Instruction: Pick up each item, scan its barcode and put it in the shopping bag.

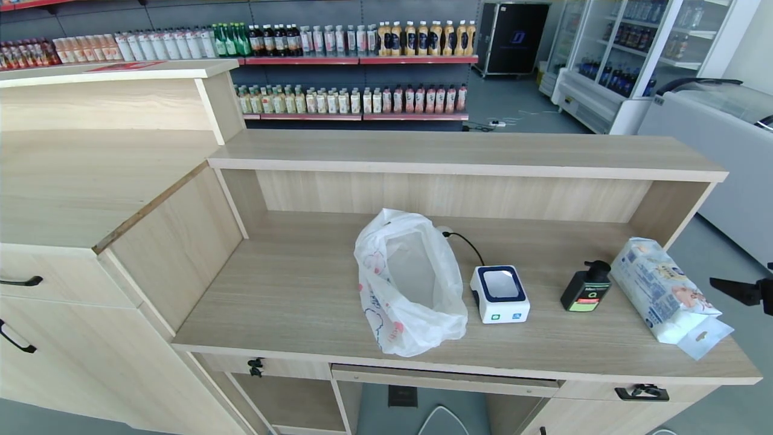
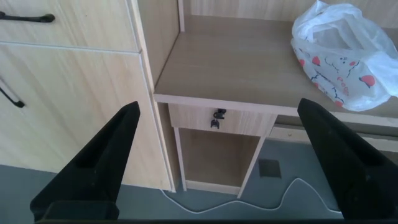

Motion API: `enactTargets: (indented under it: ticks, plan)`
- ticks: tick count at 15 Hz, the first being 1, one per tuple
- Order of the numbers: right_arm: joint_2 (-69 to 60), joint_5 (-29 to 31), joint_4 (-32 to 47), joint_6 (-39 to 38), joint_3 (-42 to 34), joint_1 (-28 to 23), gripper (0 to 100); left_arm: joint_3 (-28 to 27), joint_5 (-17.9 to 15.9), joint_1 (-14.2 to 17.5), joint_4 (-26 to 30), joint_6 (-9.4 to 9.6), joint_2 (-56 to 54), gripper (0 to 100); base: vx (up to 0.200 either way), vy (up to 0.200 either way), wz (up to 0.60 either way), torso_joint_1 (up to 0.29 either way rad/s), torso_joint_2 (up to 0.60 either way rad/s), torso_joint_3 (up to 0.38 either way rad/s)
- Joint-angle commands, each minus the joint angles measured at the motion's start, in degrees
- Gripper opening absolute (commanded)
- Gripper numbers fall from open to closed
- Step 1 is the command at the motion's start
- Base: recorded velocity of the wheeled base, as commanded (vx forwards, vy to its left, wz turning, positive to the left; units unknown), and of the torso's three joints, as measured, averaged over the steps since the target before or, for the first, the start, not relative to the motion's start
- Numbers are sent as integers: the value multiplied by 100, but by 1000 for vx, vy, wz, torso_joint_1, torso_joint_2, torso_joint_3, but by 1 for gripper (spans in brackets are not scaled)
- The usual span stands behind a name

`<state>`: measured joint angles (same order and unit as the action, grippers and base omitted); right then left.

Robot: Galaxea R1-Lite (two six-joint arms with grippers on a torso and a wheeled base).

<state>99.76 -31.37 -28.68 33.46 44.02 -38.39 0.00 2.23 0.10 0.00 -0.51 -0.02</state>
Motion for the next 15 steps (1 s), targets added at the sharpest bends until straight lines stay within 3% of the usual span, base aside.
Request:
enactTargets:
  ticks: [1,5,7,15]
  plan:
    - [615,-54,144,143,344,24,100,0,5,-1,0,-2,2,100,0,0,0,0,0,0]
    - [861,-739,856,881,502,139,100,0,5,-1,0,-2,2,100,0,0,0,0,0,0]
    - [1064,-845,961,1268,564,244,100,0,5,-1,0,-2,2,100,0,0,0,0,0,0]
    - [2065,-1038,961,1576,1583,719,100,0,5,-1,0,-2,2,100,0,0,0,0,0,0]
